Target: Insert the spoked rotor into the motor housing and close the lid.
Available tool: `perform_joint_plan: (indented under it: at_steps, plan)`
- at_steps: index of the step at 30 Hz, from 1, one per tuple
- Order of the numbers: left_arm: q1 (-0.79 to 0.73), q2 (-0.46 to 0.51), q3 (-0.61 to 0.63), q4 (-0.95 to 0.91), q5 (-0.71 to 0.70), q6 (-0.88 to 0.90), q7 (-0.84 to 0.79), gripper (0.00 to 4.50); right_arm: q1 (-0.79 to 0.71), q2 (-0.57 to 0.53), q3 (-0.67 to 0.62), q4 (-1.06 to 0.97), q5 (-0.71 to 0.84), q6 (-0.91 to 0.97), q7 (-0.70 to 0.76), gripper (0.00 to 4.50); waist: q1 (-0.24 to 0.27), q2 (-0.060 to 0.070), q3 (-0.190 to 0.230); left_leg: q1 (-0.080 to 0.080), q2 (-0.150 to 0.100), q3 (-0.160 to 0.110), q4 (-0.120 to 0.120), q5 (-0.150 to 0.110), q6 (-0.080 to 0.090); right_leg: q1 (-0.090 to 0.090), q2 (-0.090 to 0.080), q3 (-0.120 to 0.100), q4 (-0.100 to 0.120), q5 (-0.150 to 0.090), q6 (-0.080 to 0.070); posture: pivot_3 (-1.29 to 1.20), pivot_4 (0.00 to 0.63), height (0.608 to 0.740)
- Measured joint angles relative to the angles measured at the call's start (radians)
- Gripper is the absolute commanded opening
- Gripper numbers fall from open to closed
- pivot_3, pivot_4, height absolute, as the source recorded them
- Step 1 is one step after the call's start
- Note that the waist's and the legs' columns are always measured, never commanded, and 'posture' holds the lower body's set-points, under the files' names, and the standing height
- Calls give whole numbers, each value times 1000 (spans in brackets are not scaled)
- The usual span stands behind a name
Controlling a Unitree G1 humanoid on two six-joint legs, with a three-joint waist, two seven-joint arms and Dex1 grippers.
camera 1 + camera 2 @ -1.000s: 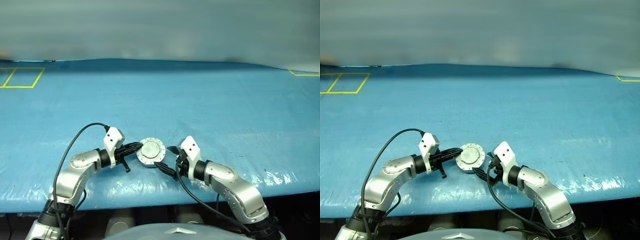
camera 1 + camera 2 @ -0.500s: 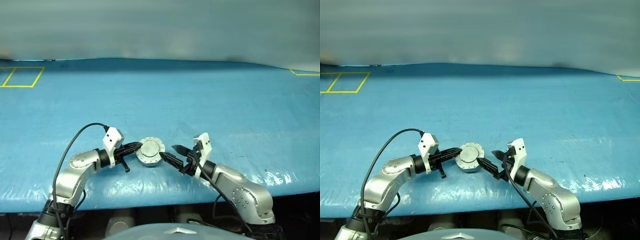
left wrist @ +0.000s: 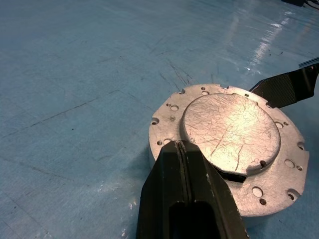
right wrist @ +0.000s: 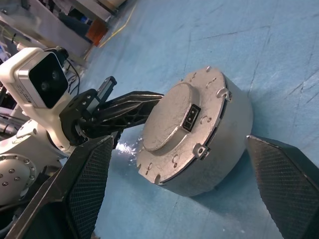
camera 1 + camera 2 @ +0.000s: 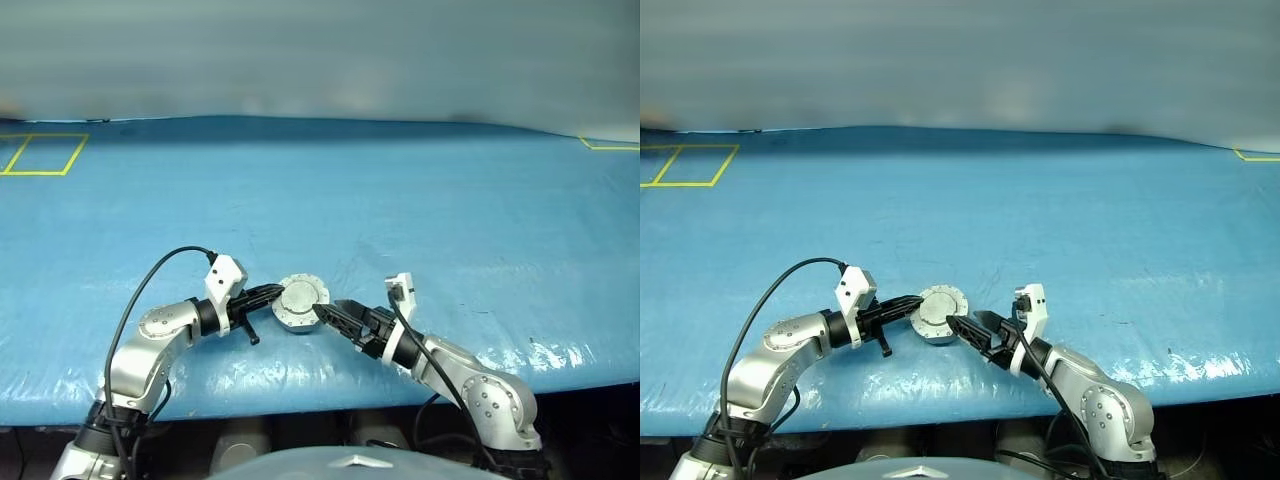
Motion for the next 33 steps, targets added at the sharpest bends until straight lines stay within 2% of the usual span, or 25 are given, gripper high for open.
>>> perform_joint_plan:
  at_steps: [7,24,33]
  plan:
    - [10,0,2,-3,0,-4,7,0,1,37,-29,30,79,41,-58,4464,-3,0,0,0,0,0,0,0,0,0,0,0,0,0,0,0,150,740]
    - [14,-5,1,-8,0,-4,11,0,-11,63,-27,63,103,41,-166,4464,-4,1,0,0,0,0,0,0,0,0,0,0,0,0,1,0,150,740]
    - [14,-6,0,-8,0,-3,11,0,8,89,-26,66,168,63,-212,4464,-4,1,1,0,0,0,0,0,0,0,0,0,0,0,1,0,150,740]
